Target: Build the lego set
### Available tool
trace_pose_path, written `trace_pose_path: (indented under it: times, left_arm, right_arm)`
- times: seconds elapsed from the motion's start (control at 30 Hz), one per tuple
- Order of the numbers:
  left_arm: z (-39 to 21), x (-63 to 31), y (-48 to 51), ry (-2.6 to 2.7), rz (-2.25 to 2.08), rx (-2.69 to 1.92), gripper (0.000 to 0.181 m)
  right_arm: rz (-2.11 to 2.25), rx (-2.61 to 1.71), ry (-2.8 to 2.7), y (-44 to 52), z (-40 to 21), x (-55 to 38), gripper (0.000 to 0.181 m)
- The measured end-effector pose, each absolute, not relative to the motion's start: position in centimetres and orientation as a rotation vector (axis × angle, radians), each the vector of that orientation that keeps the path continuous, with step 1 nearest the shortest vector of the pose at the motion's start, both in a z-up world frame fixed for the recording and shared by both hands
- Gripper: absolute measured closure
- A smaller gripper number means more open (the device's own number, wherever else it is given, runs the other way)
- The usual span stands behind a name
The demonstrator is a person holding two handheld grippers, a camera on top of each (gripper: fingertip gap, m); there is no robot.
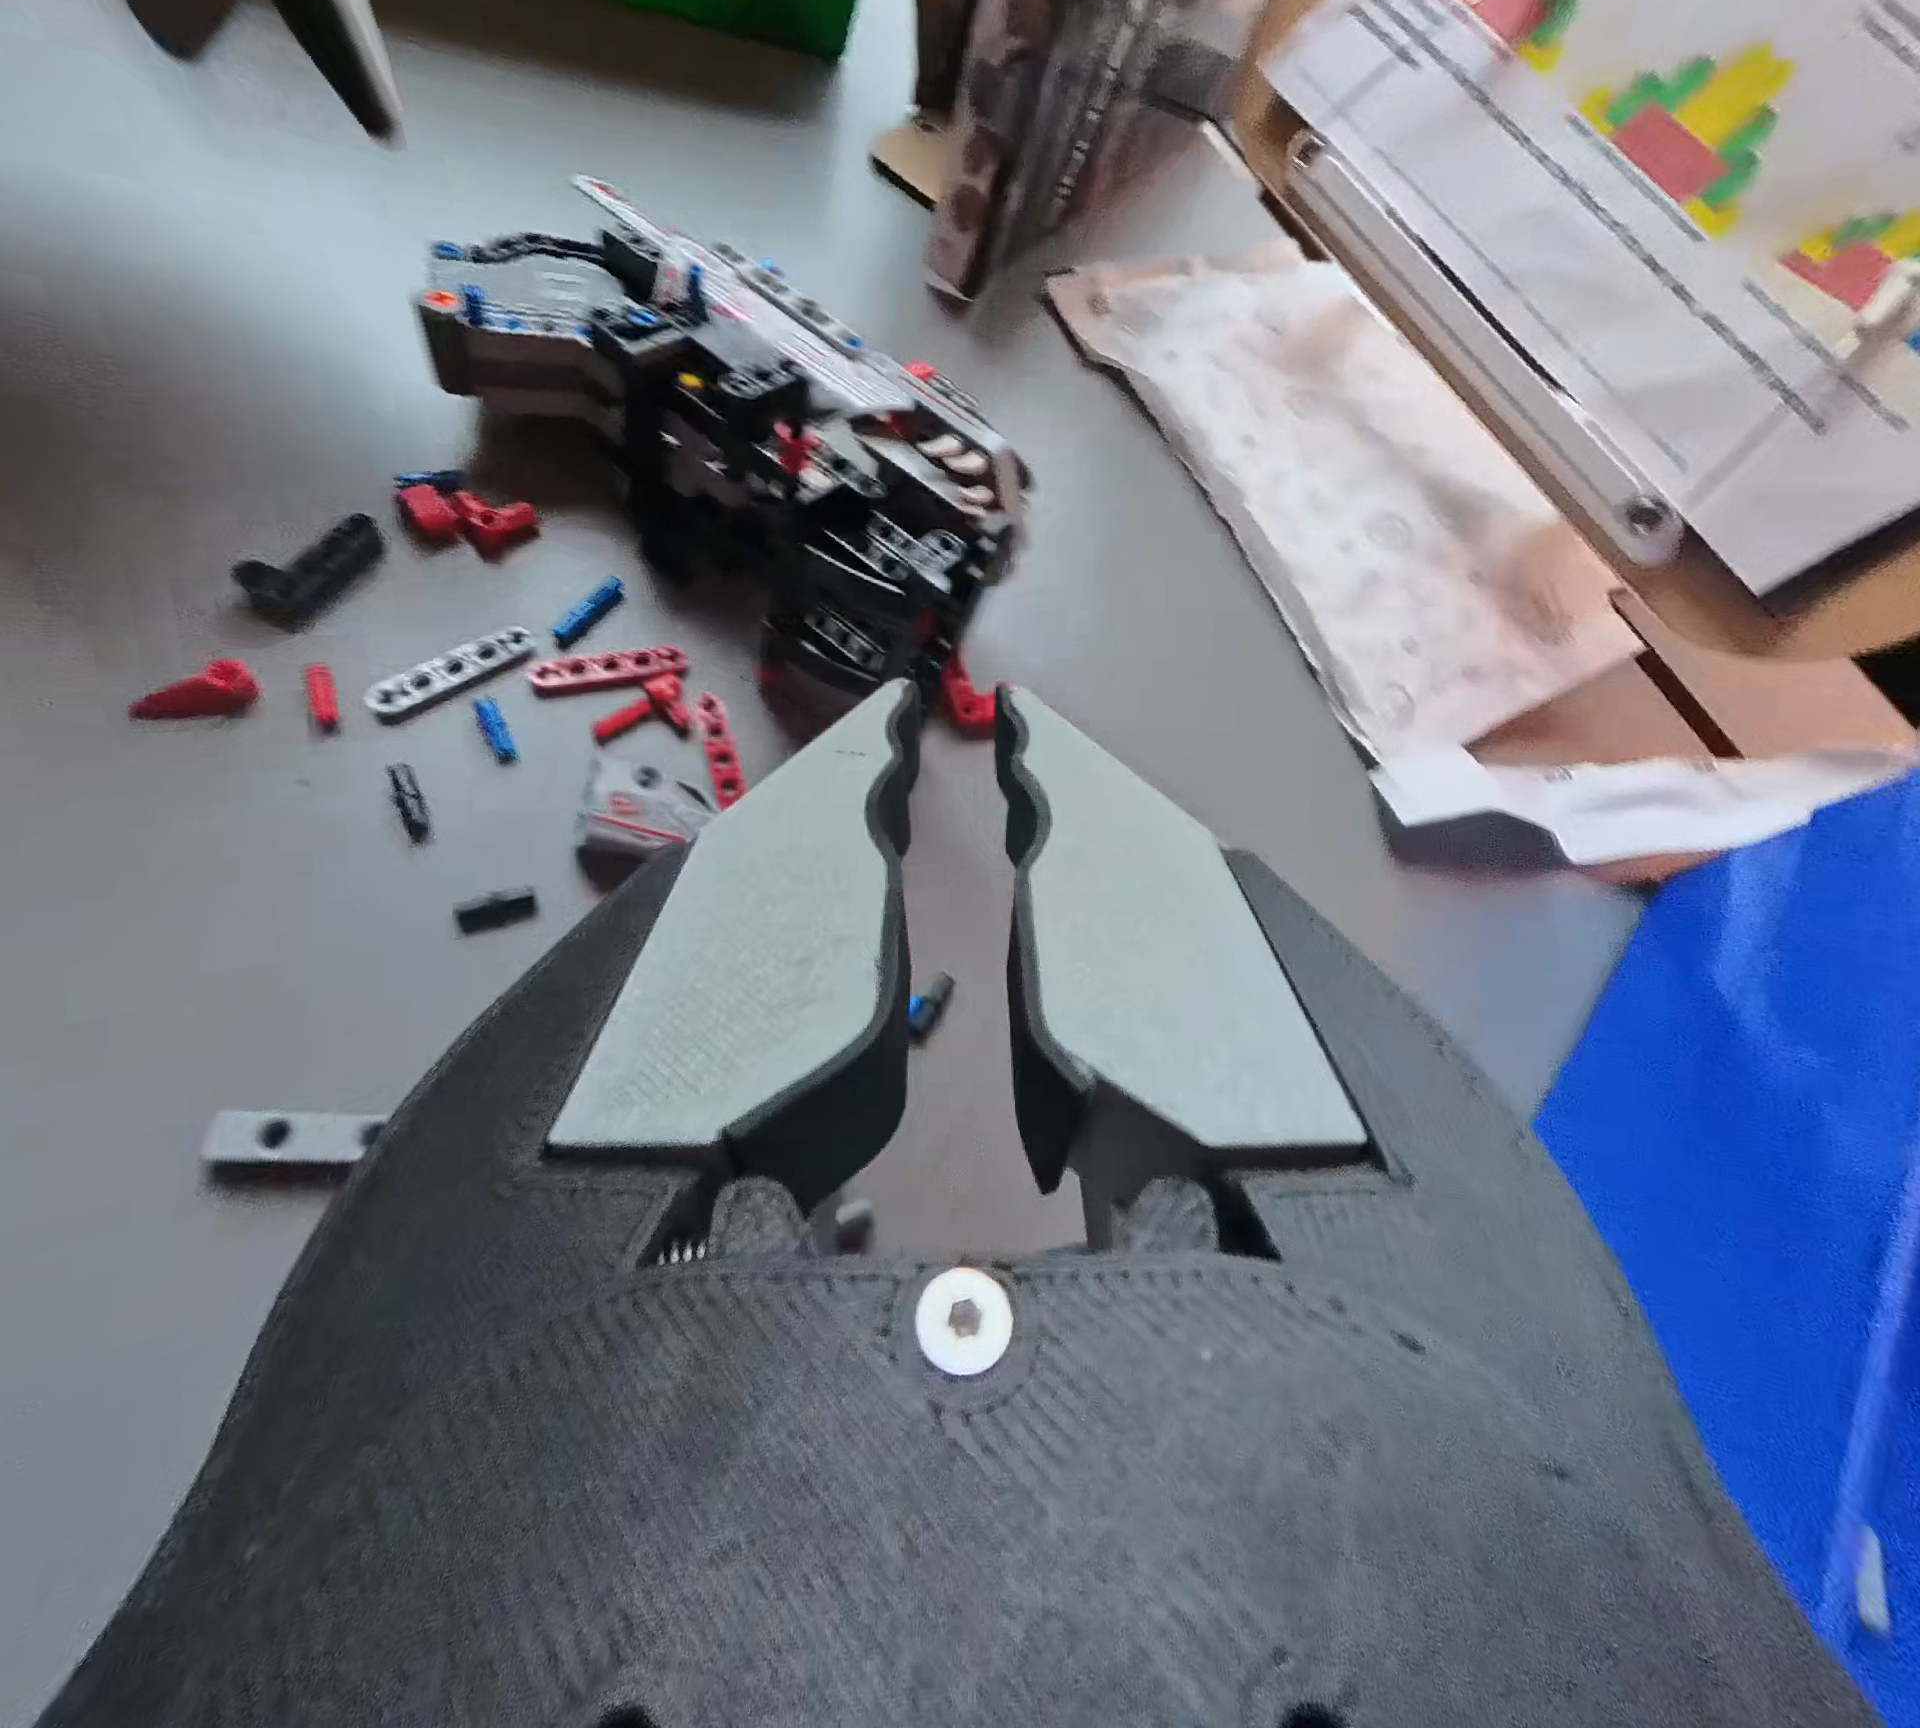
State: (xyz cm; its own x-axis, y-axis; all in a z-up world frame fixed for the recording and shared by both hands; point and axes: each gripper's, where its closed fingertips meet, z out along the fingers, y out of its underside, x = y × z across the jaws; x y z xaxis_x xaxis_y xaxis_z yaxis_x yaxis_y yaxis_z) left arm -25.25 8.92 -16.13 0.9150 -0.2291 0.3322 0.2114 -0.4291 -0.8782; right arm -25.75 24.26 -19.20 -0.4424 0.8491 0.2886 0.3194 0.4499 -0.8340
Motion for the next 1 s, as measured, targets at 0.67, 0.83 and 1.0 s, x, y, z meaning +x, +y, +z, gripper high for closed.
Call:
trace_pose_path:
  times: [0.67,0.83,1.0]
  left_arm:
    - [-19.5,-27.7,23.5,0.578,-0.266,-2.664,0.174]
    - [-19.4,-28.6,22.9,0.519,-0.204,-2.646,0.174]
    - [-16.6,-29.5,21.0,0.429,-0.188,-2.503,0.175]
  right_arm:
    - [1.067,-1.069,-2.132,24.1,-23.8,-26.3,0.153]
    - [1.146,-1.107,-2.092,24.3,-23.1,-26.3,0.155]
    - [1.183,-1.073,-2.091,23.5,-22.7,-26.5,0.151]
